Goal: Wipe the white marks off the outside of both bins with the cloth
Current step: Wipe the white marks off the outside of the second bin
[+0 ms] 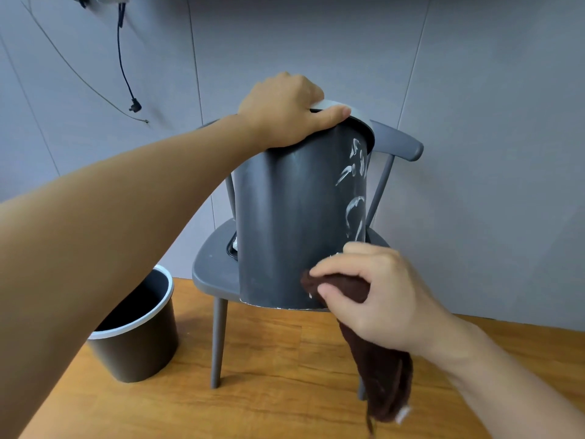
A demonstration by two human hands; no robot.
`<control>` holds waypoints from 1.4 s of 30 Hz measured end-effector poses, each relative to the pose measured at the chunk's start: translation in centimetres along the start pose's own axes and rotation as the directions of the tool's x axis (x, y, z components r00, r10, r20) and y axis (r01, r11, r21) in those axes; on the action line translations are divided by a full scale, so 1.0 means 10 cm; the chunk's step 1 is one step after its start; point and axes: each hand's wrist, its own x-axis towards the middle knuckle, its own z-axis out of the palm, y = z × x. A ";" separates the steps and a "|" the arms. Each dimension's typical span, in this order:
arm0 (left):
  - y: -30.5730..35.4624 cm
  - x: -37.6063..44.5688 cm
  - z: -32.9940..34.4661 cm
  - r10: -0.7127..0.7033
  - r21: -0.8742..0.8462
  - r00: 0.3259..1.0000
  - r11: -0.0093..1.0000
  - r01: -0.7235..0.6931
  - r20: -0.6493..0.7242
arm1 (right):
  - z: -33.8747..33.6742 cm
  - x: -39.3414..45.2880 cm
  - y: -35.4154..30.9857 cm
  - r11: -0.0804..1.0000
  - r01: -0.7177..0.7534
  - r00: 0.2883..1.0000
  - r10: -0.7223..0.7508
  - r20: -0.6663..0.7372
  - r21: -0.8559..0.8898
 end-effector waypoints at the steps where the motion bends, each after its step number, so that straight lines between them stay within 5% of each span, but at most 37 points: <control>1: 0.00 0.00 0.00 0.002 0.000 1.000 1.000 -0.002 -0.002 | -0.01 0.04 0.00 1.000 -0.003 0.998 0.005 -0.062 0.029; 5: 0.03 0.00 0.01 -0.004 -0.002 1.000 1.000 0.004 0.000 | 0.04 0.09 0.00 0.999 -0.012 0.997 0.009 -0.076 -0.042; 11: 0.00 -0.01 -0.01 0.012 -0.009 1.000 1.000 -0.012 0.002 | 0.08 -0.10 -0.01 0.996 0.043 0.972 -0.023 0.234 -0.081; 16: 0.02 -0.02 -0.02 0.007 -0.005 1.000 1.000 -0.007 0.002 | 0.03 -0.02 0.04 1.000 -0.005 0.999 0.006 -0.046 0.026; 22: 0.01 -0.02 -0.03 0.015 -0.010 1.000 1.000 -0.015 -0.001 | 0.09 -0.11 0.00 0.998 0.023 0.971 -0.008 0.239 -0.062; 28: 0.01 -0.03 -0.02 -0.006 -0.003 1.000 1.000 0.006 0.001 | 0.02 -0.04 0.04 0.999 -0.016 1.000 0.015 0.009 0.034; 34: 0.02 -0.03 -0.02 -0.006 -0.004 1.000 1.000 0.006 -0.003 | 0.08 -0.12 0.00 0.996 0.008 0.966 0.016 0.258 -0.090; 39: 0.04 -0.04 -0.04 0.012 0.004 1.000 1.000 -0.012 -0.004 | 0.01 -0.06 -0.01 1.000 -0.005 0.999 0.005 0.040 -0.012; 42: 0.03 -0.04 -0.04 0.013 0.003 1.000 1.000 -0.013 -0.008 | 0.02 -0.03 -0.02 0.996 0.006 0.997 0.001 0.072 -0.091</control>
